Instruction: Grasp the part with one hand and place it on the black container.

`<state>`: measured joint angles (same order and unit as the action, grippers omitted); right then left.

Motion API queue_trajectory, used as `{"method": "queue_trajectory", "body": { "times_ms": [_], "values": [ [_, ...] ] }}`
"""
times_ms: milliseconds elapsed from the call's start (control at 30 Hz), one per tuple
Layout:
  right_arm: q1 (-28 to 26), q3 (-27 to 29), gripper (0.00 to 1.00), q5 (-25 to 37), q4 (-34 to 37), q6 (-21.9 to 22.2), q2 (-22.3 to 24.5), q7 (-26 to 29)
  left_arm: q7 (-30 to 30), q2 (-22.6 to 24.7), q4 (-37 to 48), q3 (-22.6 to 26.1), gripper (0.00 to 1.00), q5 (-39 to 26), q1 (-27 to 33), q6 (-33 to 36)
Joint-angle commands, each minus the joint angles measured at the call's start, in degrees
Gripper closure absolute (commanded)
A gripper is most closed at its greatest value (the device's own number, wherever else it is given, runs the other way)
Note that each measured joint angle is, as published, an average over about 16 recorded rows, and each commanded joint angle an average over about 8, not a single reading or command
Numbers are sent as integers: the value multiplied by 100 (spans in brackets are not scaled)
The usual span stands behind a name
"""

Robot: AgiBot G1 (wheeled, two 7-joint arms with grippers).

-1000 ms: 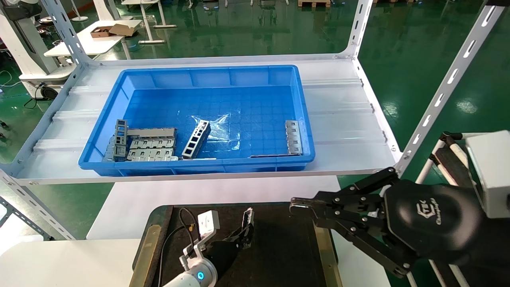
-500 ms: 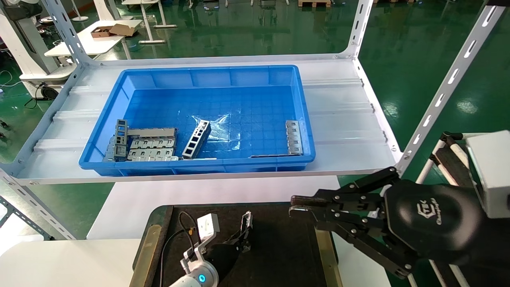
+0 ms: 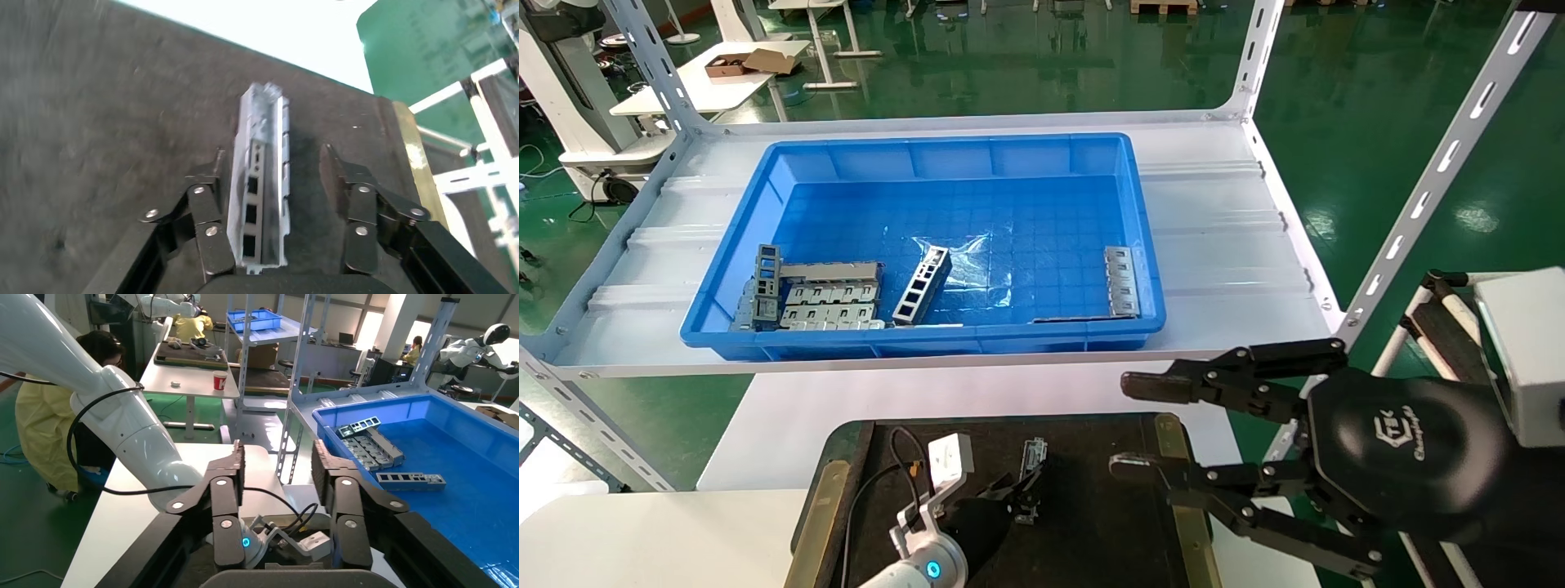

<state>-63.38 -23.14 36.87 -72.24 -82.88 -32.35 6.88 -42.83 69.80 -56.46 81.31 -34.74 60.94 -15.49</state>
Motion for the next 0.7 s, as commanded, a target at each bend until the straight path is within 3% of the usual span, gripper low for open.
{"method": "queue_trajectory", "body": {
  "times_ms": [33, 367, 700],
  "values": [
    [0, 0, 0, 0, 0, 0, 0, 0, 84, -68, -122, 46, 0, -65, 39, -1],
    [0, 0, 0, 0, 0, 0, 0, 0, 403, -1294, -1558, -296, 0, -1034, -29, 812],
    [0, -1, 0, 0, 0, 0, 0, 0, 760, -2285, -2101, -1352, 0, -1307, -167, 2442]
  ]
}}
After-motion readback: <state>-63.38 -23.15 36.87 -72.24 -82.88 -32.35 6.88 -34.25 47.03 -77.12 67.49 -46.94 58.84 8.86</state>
